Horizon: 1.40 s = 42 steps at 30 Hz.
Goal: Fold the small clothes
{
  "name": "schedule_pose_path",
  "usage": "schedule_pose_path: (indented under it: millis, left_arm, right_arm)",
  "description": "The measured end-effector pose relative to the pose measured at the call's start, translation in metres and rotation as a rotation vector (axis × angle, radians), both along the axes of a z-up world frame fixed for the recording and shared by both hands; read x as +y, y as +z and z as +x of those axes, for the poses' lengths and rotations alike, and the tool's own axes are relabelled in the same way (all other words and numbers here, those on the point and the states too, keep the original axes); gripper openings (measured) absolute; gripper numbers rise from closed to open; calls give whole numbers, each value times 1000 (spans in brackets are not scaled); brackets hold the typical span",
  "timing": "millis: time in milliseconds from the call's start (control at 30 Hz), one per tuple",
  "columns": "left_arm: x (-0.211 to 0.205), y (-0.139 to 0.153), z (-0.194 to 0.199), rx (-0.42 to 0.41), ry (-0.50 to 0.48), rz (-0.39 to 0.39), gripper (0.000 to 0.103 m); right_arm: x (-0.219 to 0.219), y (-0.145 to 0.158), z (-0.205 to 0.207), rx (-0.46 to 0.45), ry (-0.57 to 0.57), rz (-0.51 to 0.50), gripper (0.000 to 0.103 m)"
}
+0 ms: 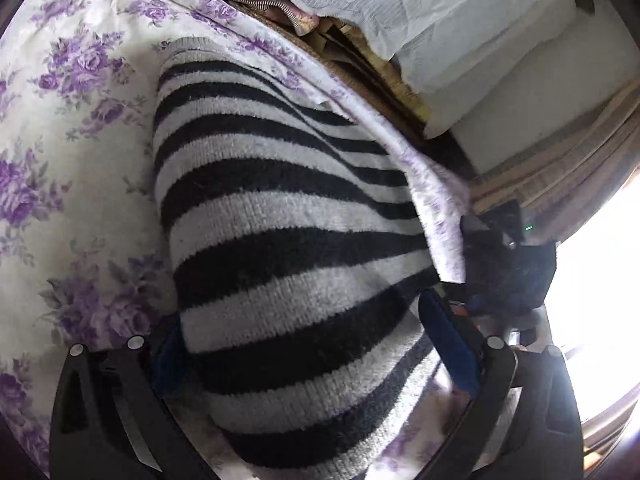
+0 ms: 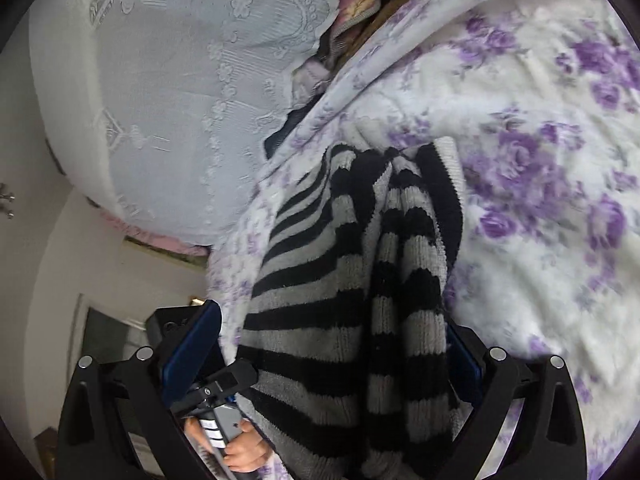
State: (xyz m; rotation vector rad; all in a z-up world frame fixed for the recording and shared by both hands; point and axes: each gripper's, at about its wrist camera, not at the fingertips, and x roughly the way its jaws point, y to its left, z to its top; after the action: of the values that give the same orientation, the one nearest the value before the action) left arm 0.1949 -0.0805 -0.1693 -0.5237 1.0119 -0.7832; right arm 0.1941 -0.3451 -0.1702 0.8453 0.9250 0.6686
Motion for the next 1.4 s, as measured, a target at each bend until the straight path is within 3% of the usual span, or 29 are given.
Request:
schedule_pose_path:
  millis: [67,167,267,367,500,1033,1400]
  left_arm:
    - [1,-6,6,14,-8,7,98]
    - [-10,-5,3,-14,-32,100,98]
    - [-17,-3,-5,-62,-32,168,98]
    - [-16,-3,-10,-79,18,165,99]
    - [-21,0,-14,-100,24,211,99]
    - [-24,1,-18,-133,26,244,99]
    - [-37,8,-27,-218,41,348,99]
  right_arm:
    - [-4,-8,5,28,7,15,99]
    - [-12,-11,3,14,8,77,99]
    - [-12,-9,-7,-61,-18,77,99]
    - [5,-4,-17,-148,-27,-57,99]
    - [25,-1,-17,-186,1,-224,100]
    - [19,-4,-20,-237,2,-208,99]
    - [26,-4,-17,-222,-18,-255,99]
